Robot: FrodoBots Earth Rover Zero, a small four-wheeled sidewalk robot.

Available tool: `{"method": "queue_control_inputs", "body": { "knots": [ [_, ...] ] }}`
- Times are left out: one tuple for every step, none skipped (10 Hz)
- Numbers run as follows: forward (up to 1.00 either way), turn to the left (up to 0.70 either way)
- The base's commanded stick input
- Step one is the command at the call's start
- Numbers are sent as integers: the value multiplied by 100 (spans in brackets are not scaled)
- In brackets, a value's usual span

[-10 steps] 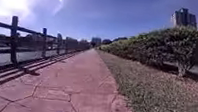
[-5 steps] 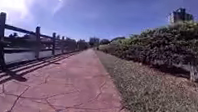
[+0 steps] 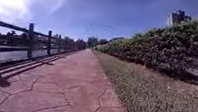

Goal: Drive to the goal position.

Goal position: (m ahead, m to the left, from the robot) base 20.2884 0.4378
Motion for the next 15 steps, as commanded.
{"method": "queue_control_inputs", "body": {
  "knots": [
    [70,0],
    [70,0],
    [70,0],
    [70,0],
    [70,35],
    [70,35],
    [70,23],
    [70,4],
    [70,0],
    [70,0],
    [70,0],
    [70,31],
    [70,35],
    [70,35],
    [70,35]
  ]
}}
